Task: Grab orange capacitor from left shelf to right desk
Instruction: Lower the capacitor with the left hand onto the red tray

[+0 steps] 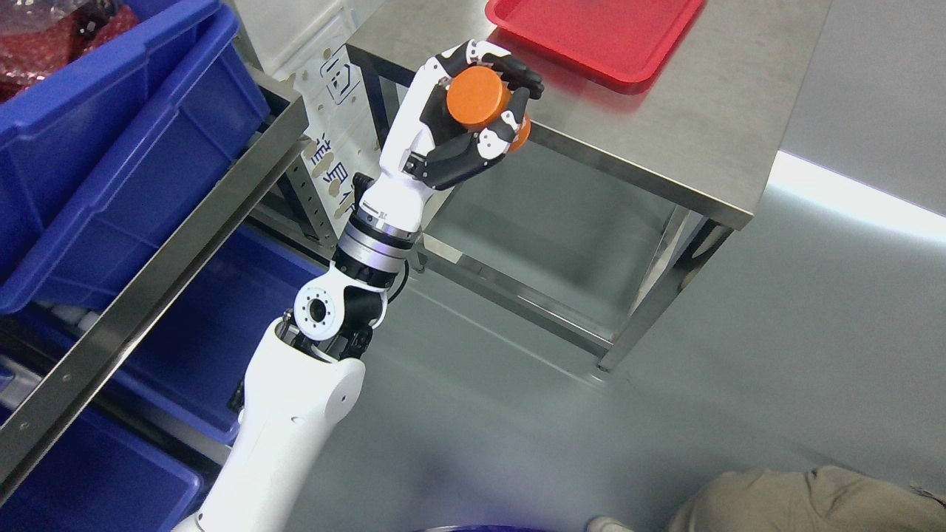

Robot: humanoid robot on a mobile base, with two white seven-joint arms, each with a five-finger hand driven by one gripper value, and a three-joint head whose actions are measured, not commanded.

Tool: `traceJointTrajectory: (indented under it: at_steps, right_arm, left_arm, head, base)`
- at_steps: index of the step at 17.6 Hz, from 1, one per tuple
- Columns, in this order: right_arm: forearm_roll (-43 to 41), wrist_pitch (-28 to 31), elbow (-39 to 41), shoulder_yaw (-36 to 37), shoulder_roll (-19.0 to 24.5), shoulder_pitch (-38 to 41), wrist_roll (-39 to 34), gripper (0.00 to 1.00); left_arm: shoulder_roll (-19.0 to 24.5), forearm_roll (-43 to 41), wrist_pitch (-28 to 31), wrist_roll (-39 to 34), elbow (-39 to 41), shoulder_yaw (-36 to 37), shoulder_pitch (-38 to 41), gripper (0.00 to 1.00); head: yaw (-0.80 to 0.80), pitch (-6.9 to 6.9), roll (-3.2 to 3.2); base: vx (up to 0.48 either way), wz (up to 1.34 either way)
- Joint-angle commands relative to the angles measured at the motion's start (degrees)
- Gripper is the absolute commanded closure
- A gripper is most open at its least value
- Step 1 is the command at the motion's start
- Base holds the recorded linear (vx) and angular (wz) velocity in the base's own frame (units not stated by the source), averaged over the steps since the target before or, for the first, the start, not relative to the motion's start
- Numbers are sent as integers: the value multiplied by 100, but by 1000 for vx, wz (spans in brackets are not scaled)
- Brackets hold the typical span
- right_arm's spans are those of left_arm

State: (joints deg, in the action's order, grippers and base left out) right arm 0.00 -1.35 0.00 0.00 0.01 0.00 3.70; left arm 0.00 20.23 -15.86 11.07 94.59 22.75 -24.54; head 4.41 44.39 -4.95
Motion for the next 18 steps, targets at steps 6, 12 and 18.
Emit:
traceJointTrajectory:
  at_steps: [6, 12, 18]
  right_arm:
    - [35, 3, 100, 62, -101, 132, 0, 0]
    - [35, 3, 100, 62, -101, 132, 0, 0]
    - [35, 3, 100, 62, -101, 123, 0, 0]
  left_arm:
    - [100, -194, 1014, -70, -686, 669, -1509, 95]
    - [100, -353, 1146, -262, -1741, 643, -2212, 95]
    - [100, -362, 1155, -412, -2427, 836, -2327, 93]
  head:
    - [0, 0, 0]
    - [0, 0, 0]
    - [0, 1, 0]
  base:
    - [204, -143]
    - [227, -108]
    - [218, -57]
